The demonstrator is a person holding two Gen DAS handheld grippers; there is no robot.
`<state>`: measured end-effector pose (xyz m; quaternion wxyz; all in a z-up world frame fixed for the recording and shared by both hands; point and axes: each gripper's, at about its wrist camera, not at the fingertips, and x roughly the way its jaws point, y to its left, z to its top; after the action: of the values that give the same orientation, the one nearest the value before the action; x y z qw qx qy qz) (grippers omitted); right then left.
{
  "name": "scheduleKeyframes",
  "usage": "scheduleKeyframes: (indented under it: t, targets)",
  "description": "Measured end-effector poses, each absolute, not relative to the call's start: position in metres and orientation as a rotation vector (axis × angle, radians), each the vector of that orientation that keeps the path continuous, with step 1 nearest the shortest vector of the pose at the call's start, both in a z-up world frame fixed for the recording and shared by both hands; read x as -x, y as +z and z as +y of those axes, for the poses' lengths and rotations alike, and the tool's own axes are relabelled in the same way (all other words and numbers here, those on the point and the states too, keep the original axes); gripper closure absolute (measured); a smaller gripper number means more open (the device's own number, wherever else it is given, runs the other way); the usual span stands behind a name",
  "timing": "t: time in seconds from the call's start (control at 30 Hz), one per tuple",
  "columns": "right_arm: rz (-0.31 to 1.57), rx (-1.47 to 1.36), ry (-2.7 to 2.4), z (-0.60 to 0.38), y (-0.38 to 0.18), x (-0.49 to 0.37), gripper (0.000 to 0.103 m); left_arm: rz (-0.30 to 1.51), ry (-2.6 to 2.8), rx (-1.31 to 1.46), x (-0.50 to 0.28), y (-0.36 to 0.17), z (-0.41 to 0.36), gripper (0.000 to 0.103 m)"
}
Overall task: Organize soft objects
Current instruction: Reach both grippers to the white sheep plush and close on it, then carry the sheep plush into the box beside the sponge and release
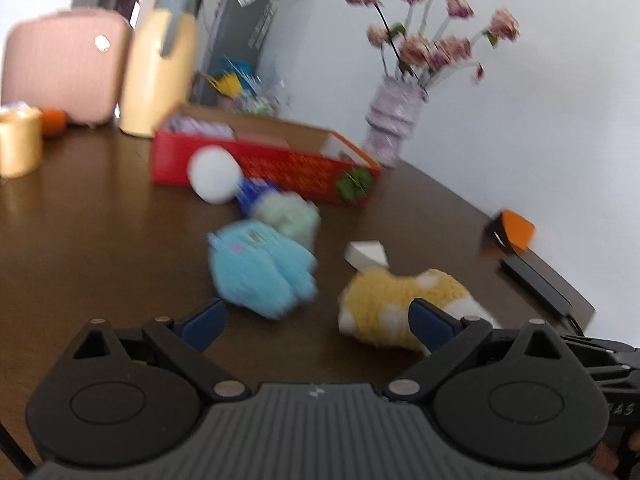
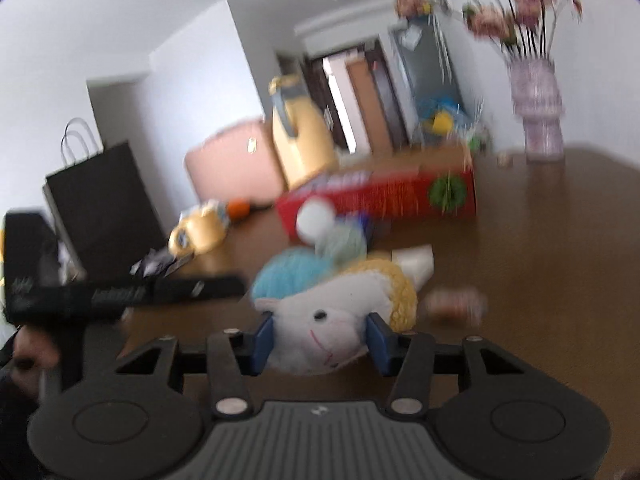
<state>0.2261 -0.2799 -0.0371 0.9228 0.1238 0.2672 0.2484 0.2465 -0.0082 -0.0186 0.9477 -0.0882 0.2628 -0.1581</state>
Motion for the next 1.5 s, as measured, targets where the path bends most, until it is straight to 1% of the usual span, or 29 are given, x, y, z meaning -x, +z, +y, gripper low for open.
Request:
scheduleKeyframes:
  t: [0.07,0.17,0.27,0.33,0.4,0.47,0.5,0.57,0.6,0.63,0.67,0.73,0.83,0.97,1.07,1.23,1.4,1.5]
  targets:
    - [0.550,-0.235,0.443,-0.287,-0.042,-0.218,0.051,0.568,-0.355,0.189,-0.246,-0.026,-0.019,0.004]
    - [0.502,-0.210,0.314,-0.297,-0.043,-0.209,0.049,0.601,-0.385,0.183,-0.246,-0.033,-0.037,0.005]
    - [0.460,-0.222,0.344,-0.302,-0.045,-0.207,0.040,0.609,-0.418,0.182,-0.249,-0.037,-0.049,0.008]
    - [0.447,-0.204,0.322,-0.301,-0.050,-0.211,0.039,0.626,-0.435,0.195,-0.256,-0.039,-0.056,0.009]
    - [0.420,-0.160,0.288,-0.296,-0.054,-0.215,0.037,0.639,-0.454,0.217,-0.267,-0.041,-0.062,0.015]
    - [0.426,-0.127,0.260,-0.294,-0.060,-0.226,0.036,0.647,-0.471,0.227,-0.279,-0.043,-0.069,0.030]
    - [0.440,-0.117,0.259,-0.291,-0.063,-0.233,0.036,0.655,-0.472,0.231,-0.286,-0.045,-0.072,0.033]
    - [0.476,-0.110,0.255,-0.289,-0.068,-0.244,0.037,0.674,-0.477,0.250,-0.299,-0.050,-0.077,0.054]
    - [0.494,-0.115,0.252,-0.289,-0.072,-0.248,0.044,0.682,-0.494,0.270,-0.306,-0.054,-0.078,0.057]
    - [0.504,-0.125,0.259,-0.290,-0.074,-0.250,0.047,0.682,-0.523,0.295,-0.311,-0.057,-0.078,0.060]
    - [0.509,-0.144,0.267,-0.291,-0.076,-0.252,0.048,0.691,-0.546,0.317,-0.316,-0.060,-0.078,0.062]
    - [0.510,-0.162,0.276,-0.293,-0.077,-0.254,0.051,0.709,-0.575,0.344,-0.321,-0.065,-0.077,0.065]
    - [0.496,-0.171,0.297,-0.294,-0.074,-0.252,0.053,0.698,-0.582,0.346,-0.321,-0.064,-0.075,0.065]
    - [0.474,-0.153,0.339,-0.288,-0.062,-0.239,0.054,0.681,-0.578,0.355,-0.308,-0.056,-0.064,0.065]
    - [0.468,-0.192,0.388,-0.285,-0.053,-0.233,0.054,0.649,-0.568,0.347,-0.290,-0.045,-0.052,0.066]
    - [0.452,-0.213,0.411,-0.274,-0.042,-0.237,0.054,0.599,-0.550,0.344,-0.280,-0.028,-0.036,0.066]
    - [0.450,-0.202,0.388,-0.268,-0.021,-0.269,0.054,0.590,-0.568,0.355,-0.306,-0.012,-0.029,0.066]
    - [0.438,-0.204,0.368,-0.270,0.001,-0.313,0.055,0.589,-0.615,0.352,-0.351,0.008,-0.027,0.066]
